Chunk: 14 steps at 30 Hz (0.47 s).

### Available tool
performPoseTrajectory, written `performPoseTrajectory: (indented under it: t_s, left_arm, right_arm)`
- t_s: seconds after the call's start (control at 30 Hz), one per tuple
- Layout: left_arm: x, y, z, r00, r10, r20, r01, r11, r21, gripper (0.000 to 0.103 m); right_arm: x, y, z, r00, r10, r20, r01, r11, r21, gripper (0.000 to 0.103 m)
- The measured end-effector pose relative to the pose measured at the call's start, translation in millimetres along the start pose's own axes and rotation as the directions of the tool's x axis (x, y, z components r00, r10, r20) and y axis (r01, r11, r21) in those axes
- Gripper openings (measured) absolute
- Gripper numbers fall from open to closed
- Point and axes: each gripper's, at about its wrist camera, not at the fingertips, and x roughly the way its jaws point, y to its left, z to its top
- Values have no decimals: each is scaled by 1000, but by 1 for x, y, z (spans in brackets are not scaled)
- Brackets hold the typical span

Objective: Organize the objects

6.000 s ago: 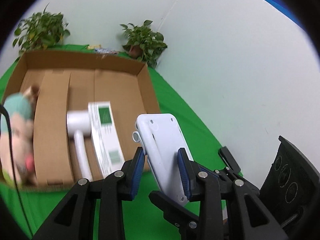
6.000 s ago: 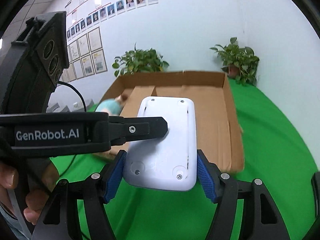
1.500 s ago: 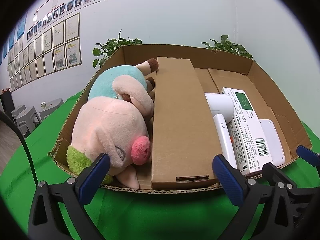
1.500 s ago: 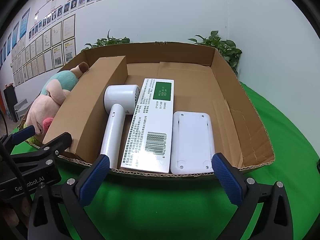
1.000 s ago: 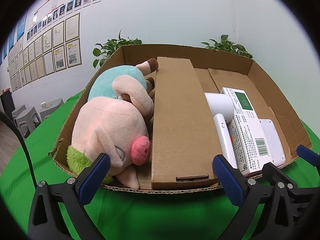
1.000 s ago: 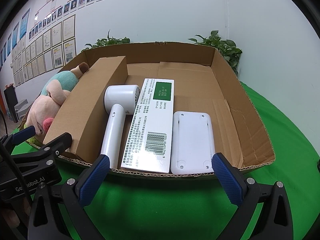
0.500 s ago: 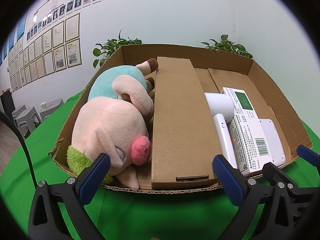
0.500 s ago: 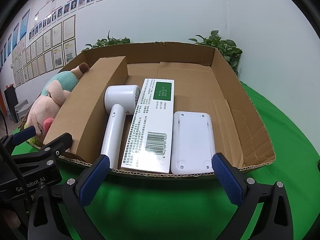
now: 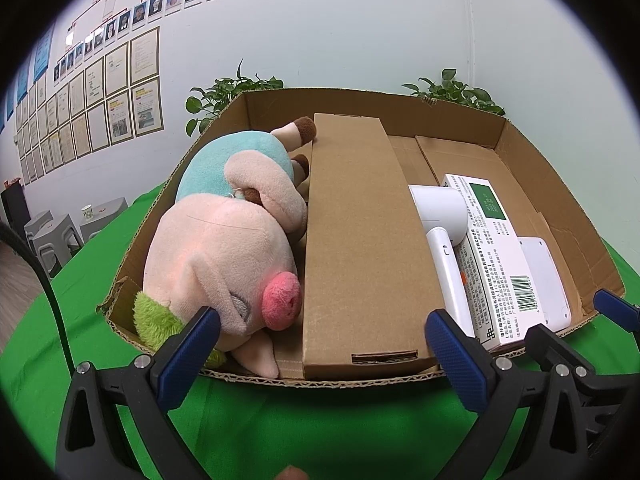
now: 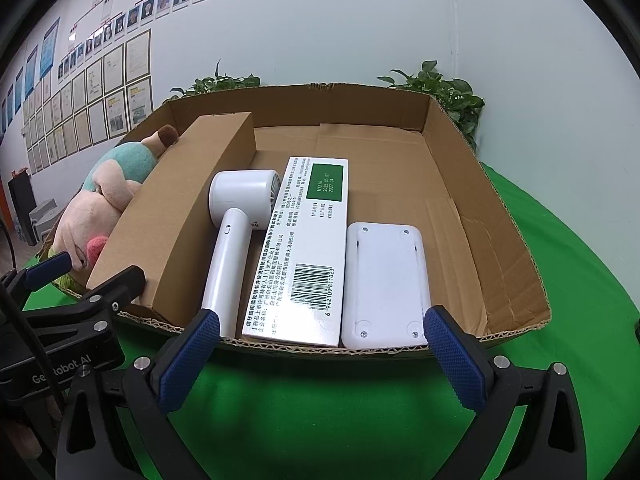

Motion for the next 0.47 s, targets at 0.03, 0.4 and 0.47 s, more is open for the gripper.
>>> performPoseTrajectory:
  t_s: [0.03,0.4,0.47]
  left_arm:
    - [0,0,0,1000,0,0,0,1000,0,103]
    - [0,1,0,1000,-1,-1,1,1000,0,103]
    - [-1,1,0,1000,-1,-1,1,1000,0,103]
  right_arm:
    - [0,1,0,1000,0,0,0,1000,0,103]
    - [0,0,-1,1000,-1,-1,1,1000,1,103]
    - [0,0,-1,1000,-1,-1,1,1000,1,103]
